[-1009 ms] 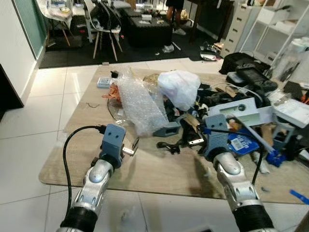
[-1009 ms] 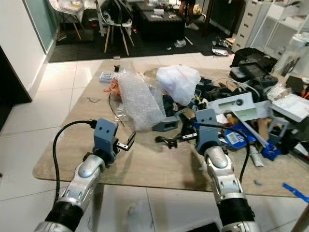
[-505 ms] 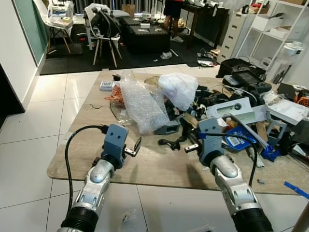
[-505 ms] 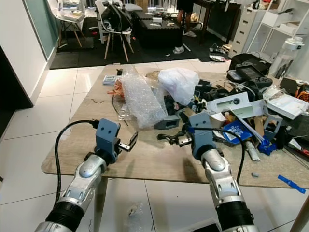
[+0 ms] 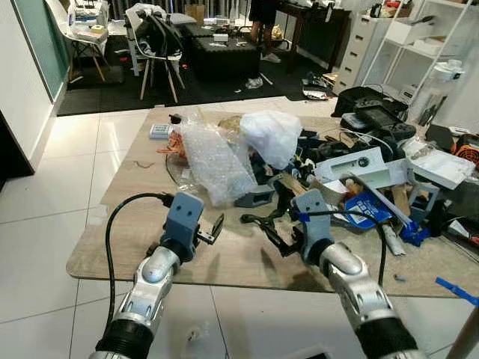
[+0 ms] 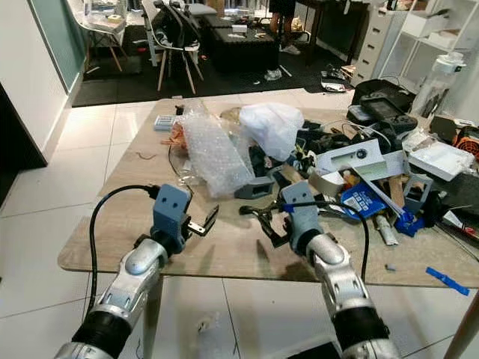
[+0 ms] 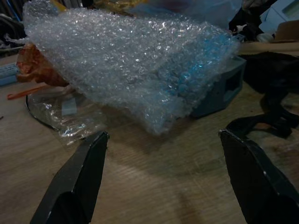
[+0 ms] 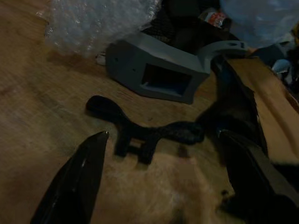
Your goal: Picking trash to rubbish bin
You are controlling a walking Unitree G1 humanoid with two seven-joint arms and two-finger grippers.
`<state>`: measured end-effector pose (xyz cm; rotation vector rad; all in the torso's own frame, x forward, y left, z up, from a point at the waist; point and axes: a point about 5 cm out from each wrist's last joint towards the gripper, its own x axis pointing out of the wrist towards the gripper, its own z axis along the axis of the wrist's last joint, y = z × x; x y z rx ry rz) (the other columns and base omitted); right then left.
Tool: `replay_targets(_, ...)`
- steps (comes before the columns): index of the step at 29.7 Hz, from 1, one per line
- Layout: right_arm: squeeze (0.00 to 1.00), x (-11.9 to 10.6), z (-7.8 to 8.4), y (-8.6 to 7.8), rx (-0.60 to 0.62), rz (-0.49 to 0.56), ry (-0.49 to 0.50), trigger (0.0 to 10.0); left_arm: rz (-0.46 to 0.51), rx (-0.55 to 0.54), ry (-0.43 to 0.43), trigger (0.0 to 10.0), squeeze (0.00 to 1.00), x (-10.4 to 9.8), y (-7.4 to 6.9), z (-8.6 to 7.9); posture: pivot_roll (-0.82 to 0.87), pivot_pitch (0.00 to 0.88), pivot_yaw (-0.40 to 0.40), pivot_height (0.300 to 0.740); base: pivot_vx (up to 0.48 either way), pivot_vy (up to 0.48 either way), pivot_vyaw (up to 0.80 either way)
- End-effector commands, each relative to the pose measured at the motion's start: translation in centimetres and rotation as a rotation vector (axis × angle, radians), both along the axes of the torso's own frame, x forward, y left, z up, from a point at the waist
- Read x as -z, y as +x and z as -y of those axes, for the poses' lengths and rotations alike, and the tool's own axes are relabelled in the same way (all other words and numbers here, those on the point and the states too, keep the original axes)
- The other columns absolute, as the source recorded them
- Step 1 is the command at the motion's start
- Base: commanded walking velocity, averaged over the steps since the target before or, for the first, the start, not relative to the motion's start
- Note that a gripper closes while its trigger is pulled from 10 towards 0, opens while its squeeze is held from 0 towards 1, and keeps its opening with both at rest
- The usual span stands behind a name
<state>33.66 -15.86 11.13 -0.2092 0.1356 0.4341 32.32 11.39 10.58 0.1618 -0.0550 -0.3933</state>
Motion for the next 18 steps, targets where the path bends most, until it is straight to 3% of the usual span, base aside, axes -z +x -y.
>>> replay_targets(1,1.0,0.3,0.2,0.1,-0.013,-0.012,-0.019,10.0,0.022,0.012,0.014,10.0,0.0,-0.5,0.1,0.0,-0.09,0.1,-0.034,0.74,0.0,0.0,0.0)
replay_targets(4,1.0,0.2,0.2,0.3,-0.027,-0.012,-0.034,10.0,0.035,0.036,0.02,10.0,0.0,-0.7,-0.1,0.1,-0.09,0.108,-0.037,0.74,0.0,0.0,0.0)
replay_targets(6,0.95,0.1,0.3,0.5,-0.03,-0.008,-0.047,10.0,0.043,0.055,0.02,10.0,0.0,-0.8,-0.2,0.2,-0.08,0.112,-0.038,0.74,0.0,0.0,0.0)
replay_targets(7,0.0,-0.1,0.3,0.8,-0.043,-0.011,-0.042,10.0,0.059,0.119,0.024,10.0,0.0,-0.9,-0.8,0.4,-0.08,0.121,-0.041,0.74,0.0,0.0,0.0)
replay_targets(18,0.0,1.1,-0.2,1.3,-0.079,-0.07,0.0,10.0,0.073,0.356,0.114,10.0,0.0,-0.9,-2.5,1.6,-0.08,0.14,-0.039,0.74,0.0,0.0,0.0)
